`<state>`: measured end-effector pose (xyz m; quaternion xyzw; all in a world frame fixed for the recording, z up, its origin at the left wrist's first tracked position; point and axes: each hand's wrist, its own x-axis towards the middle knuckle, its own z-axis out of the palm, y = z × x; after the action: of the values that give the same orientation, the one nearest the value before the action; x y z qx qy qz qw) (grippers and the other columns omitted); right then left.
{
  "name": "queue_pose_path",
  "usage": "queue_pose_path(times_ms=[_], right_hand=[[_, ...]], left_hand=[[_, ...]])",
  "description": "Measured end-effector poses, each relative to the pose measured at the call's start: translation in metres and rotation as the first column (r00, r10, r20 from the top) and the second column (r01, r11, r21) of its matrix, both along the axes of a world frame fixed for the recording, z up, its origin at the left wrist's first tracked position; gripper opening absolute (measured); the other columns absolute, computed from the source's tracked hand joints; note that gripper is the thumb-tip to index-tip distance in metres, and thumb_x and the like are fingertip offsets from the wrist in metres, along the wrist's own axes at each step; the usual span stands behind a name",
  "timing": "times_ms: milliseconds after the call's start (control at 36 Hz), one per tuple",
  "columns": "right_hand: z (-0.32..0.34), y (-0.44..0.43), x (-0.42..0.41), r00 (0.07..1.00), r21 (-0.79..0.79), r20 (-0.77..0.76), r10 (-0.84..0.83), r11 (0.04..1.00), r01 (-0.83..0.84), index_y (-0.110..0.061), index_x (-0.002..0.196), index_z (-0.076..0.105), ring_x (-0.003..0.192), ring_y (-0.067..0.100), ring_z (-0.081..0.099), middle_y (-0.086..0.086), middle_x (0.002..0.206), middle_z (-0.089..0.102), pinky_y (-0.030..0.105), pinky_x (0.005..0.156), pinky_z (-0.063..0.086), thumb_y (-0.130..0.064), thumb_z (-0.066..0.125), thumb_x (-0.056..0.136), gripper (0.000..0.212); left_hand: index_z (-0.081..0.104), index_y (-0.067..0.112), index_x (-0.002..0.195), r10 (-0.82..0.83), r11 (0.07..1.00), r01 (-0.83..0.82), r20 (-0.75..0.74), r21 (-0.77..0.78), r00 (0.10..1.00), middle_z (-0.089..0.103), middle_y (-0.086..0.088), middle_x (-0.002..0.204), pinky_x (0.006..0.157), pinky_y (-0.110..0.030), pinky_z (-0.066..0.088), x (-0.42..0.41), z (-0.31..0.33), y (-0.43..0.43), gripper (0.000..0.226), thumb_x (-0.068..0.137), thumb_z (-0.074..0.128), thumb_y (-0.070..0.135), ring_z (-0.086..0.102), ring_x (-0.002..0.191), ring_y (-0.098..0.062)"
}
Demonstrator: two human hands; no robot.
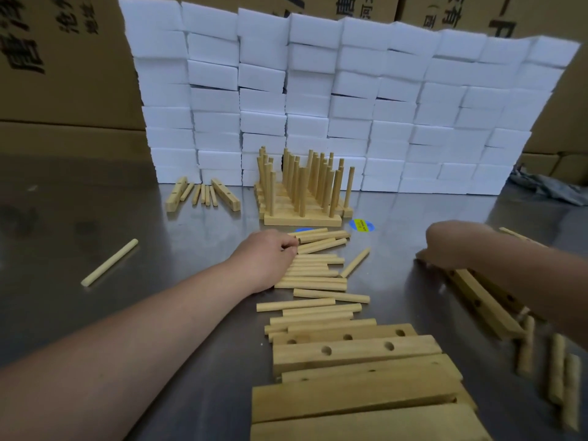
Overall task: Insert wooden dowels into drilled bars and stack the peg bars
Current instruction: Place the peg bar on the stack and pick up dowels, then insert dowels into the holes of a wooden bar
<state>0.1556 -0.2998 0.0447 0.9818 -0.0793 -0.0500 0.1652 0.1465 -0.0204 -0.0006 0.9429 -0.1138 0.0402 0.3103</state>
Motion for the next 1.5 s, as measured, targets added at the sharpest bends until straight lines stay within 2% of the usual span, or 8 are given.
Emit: queue_pose_path(times_ms=[194,472,639,778,1000,1222,1389,1500], right_hand=[[0.001,0.012,-0.008,0.996,0.208,0.088,0.020,0.977,-0.038,-0.016,0.131,0.049,0.117,0.024,0.050,0.003,0.129,0.054,0.031,0.092,0.041,-0.027,0.049,0.093,0.039],[0.043,0.091,-0.088,0.900,0.376,0.035,0.435,0.828,-0.415,-0.025,0.095,0.069,0.086,0.007,0.061,-0.008,0.093,0.068,0.029,0.077,0.051,-0.054,0.046,0.083,0.039],[0.047,0.127,-0.130,0.697,0.426,-0.166,0.697,0.688,-0.587,-0.043,0.124,0.050,0.082,-0.004,0.047,-0.023,0.090,0.051,0.016,0.069,0.039,-0.064,0.052,0.080,0.049],[0.041,0.130,-0.129,0.646,0.526,-0.224,0.730,0.648,-0.551,-0.039,0.122,0.055,0.088,0.001,0.051,-0.018,0.097,0.056,0.023,0.076,0.044,-0.057,0.047,0.087,0.041],[0.033,0.127,-0.123,0.624,0.635,-0.288,0.727,0.632,-0.444,-0.033,0.113,0.061,0.091,0.005,0.056,-0.012,0.101,0.061,0.034,0.086,0.049,-0.059,0.049,0.085,0.041],[0.026,0.124,-0.121,0.647,0.615,-0.228,0.728,0.623,-0.483,-0.039,0.103,0.057,0.083,0.003,0.051,-0.014,0.094,0.056,0.025,0.075,0.046,-0.052,0.057,0.083,0.024],[0.033,0.117,-0.117,0.720,0.454,-0.051,0.692,0.658,-0.600,-0.028,0.101,0.058,0.088,0.010,0.053,-0.010,0.098,0.056,0.032,0.080,0.046,-0.050,0.041,0.092,0.029],[0.046,0.109,-0.113,0.805,0.573,0.305,0.509,0.577,-0.582,-0.020,0.085,0.056,0.071,0.013,0.056,-0.002,0.077,0.059,0.030,0.066,0.047,-0.046,0.034,0.088,0.034]], left_hand=[[0.059,0.028,0.121,0.003,1.000,-0.003,-0.018,0.005,1.000,0.051,0.005,0.128,0.096,-0.026,0.035,0.000,0.000,0.001,0.029,0.095,0.045,0.029,0.045,0.118,-0.015],[0.063,0.032,0.112,0.011,0.999,-0.012,-0.034,-0.046,0.999,0.057,0.006,0.123,0.083,-0.026,0.045,-0.002,0.001,0.000,0.024,0.094,0.047,0.030,0.057,0.102,-0.015],[0.066,0.032,0.101,0.018,0.998,-0.019,-0.010,-0.063,1.000,0.060,0.007,0.110,0.080,-0.028,0.048,-0.005,0.002,0.000,0.018,0.093,0.050,0.027,0.058,0.097,-0.016],[0.063,0.033,0.095,0.026,0.994,-0.024,0.016,-0.103,1.000,0.050,0.021,0.087,0.058,-0.016,0.040,0.001,-0.002,0.001,0.013,0.091,0.053,0.025,0.051,0.077,-0.002],[0.060,0.028,0.119,0.008,0.990,-0.014,-0.049,-0.142,0.999,0.055,0.018,0.088,0.065,-0.014,0.042,0.002,-0.002,0.001,0.030,0.091,0.052,0.022,0.058,0.085,-0.011],[0.061,0.028,0.117,0.080,0.985,-0.077,0.014,-0.153,0.997,0.056,0.010,0.086,0.035,-0.009,0.029,0.003,-0.004,0.000,0.029,0.096,0.042,0.020,0.047,0.053,-0.005],[0.062,0.018,0.112,0.172,0.975,-0.125,0.266,-0.183,0.948,0.051,0.000,0.107,0.081,-0.029,0.040,-0.002,0.008,0.000,0.030,0.098,0.035,0.020,0.049,0.097,-0.017],[0.054,0.024,0.091,0.231,0.937,-0.107,0.364,-0.331,0.902,0.044,0.008,0.079,0.052,-0.015,0.031,-0.009,0.032,-0.004,0.024,0.099,0.032,0.023,0.044,0.064,-0.004]])
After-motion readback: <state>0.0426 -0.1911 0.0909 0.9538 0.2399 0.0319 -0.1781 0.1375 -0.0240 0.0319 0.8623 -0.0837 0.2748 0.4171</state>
